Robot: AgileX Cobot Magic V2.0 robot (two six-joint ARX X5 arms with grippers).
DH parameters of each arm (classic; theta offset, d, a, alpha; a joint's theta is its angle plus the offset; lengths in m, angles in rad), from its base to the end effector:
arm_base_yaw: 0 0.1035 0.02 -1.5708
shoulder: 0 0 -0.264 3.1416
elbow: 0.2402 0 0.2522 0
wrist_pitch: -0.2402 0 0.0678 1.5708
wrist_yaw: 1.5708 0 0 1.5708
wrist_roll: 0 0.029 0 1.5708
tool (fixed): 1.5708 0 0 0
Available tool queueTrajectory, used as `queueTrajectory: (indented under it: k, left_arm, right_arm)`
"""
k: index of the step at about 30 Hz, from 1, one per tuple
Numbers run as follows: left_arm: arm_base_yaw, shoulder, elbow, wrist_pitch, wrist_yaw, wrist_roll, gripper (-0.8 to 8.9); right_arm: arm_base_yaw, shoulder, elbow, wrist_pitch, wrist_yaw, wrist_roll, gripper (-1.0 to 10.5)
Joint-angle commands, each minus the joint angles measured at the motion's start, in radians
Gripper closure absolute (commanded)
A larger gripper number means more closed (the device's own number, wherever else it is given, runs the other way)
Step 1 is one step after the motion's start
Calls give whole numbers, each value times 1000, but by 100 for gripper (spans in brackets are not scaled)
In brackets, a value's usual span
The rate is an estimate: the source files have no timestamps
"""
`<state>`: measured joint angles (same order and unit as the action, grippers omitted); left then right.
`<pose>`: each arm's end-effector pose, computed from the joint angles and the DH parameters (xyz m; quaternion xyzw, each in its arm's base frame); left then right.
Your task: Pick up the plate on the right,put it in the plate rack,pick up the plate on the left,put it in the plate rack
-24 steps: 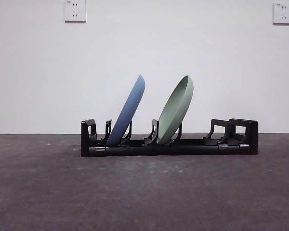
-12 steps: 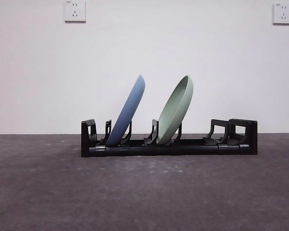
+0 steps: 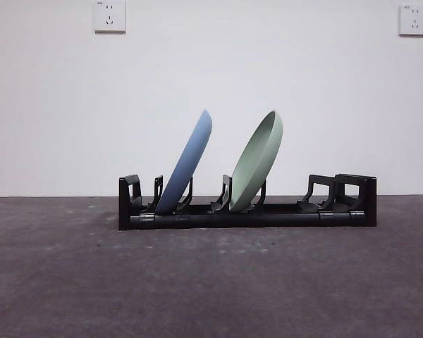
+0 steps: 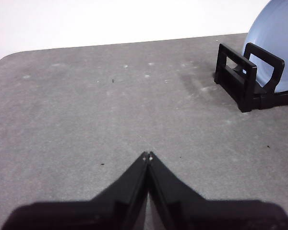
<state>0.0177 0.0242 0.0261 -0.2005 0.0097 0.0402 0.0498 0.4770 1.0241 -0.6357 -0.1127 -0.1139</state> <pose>0.0958 0.0014 0.1513 0.0186 0.0992 0.0020 0.9949 0.0595 0.0062 0.3948 -0.0553 0.0396 0.0835 0.9942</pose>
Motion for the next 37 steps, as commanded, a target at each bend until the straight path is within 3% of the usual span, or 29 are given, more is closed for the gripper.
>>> queueTrajectory:
  k: [1, 5, 9, 15, 25, 37]
  left_arm:
    - [3, -2, -8, 7, -3, -6, 816]
    - [3, -2, -8, 7, -2, -6, 816]
    - [3, -2, -8, 7, -3, -6, 816]
    - [3, -2, -8, 6, -3, -6, 816]
    - [3, -2, -8, 7, -2, -6, 816]
    - [3, 5, -8, 6, -2, -6, 816]
  right_arm:
    - [-20, -90, -197, 108, 1, -6, 946]
    - [-32, -198, -433, 236, 8, -6, 946]
    - [-32, -283, -650, 351, 71, 6, 946]
    - [-32, -389, -870, 454, 132, 6, 946]
    - [-32, -470, -1011, 452, 147, 9, 946]
    - [-31, -469, -1010, 454, 147, 8, 946]
